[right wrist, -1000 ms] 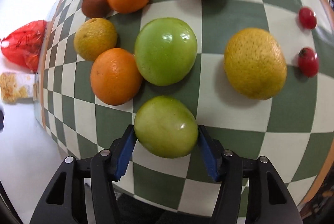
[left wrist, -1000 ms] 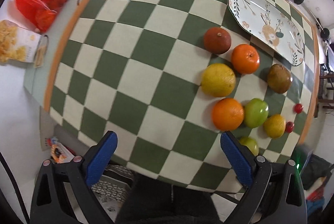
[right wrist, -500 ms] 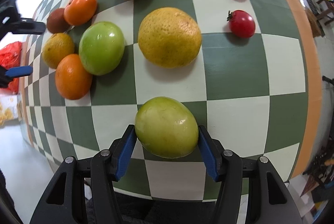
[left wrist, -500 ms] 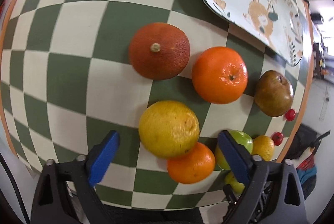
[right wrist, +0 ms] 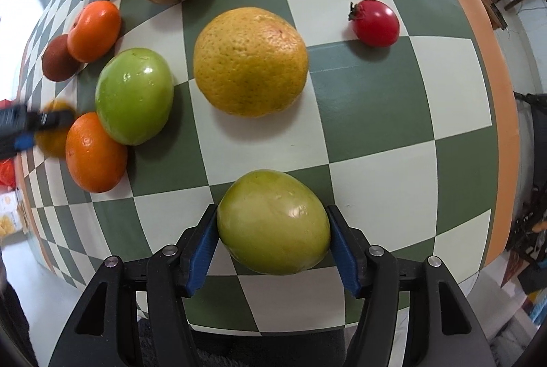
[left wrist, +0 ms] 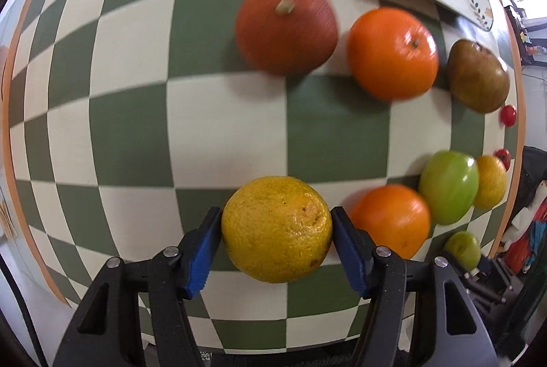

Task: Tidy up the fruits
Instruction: 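Grasp the yellow citrus with the left tool while the right tool lifts the green apple, then place the yellow citrus and green apple on the plate with both tools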

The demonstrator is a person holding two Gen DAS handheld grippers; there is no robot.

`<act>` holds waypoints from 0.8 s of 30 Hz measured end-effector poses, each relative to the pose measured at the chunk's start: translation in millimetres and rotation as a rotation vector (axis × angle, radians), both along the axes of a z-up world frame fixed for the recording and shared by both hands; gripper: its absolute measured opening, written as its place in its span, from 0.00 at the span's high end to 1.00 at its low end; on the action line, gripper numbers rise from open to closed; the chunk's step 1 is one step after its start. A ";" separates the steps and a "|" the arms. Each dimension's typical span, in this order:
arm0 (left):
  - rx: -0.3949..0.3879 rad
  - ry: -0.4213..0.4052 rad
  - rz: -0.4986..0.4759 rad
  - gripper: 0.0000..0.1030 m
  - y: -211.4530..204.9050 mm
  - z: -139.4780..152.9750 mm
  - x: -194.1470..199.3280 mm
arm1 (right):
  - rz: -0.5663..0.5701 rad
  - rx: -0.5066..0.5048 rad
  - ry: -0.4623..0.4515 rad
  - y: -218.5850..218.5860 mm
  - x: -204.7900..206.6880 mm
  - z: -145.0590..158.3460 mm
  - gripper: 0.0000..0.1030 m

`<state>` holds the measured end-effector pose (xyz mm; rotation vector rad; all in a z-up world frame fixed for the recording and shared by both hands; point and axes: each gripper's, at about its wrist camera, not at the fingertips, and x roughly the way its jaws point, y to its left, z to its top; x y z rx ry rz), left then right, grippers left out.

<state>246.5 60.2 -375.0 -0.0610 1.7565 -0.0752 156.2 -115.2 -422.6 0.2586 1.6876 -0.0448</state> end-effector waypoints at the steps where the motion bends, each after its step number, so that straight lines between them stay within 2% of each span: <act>1: -0.009 -0.003 0.016 0.40 3.5 -0.6 -2.8 | 0.001 -0.001 0.004 -11.1 -1.8 5.1 0.37; 7: -0.017 -0.033 0.033 0.41 6.8 5.8 -11.0 | 0.016 -0.001 -0.010 -15.2 -8.2 -0.2 0.37; 9: -0.024 -0.045 0.036 0.41 5.3 21.2 -20.4 | 0.013 0.014 -0.007 -10.6 -7.0 -2.8 0.38; 11: -0.049 -0.066 0.041 0.41 6.1 38.7 -22.6 | 0.026 0.023 -0.016 -26.0 -12.5 5.3 0.38; 12: -0.065 -0.078 0.044 0.41 5.5 49.5 -22.7 | 0.028 0.038 -0.024 -48.7 -15.4 15.0 0.38; 15: -0.117 -0.129 0.056 0.41 -4.3 87.2 -17.7 | 0.016 0.120 -0.054 -51.3 -9.7 41.7 0.38; 18: -0.163 -0.179 0.079 0.41 -19.2 119.6 9.9 | 0.025 0.188 -0.125 -55.6 13.3 75.5 0.38; 20: -0.197 -0.199 0.102 0.41 -28.3 135.8 42.2 | 0.033 0.228 -0.173 -59.8 31.4 104.0 0.38; 24: -0.213 -0.200 0.152 0.41 -43.8 133.1 106.8 | 0.079 0.265 -0.260 -71.1 102.4 148.9 0.38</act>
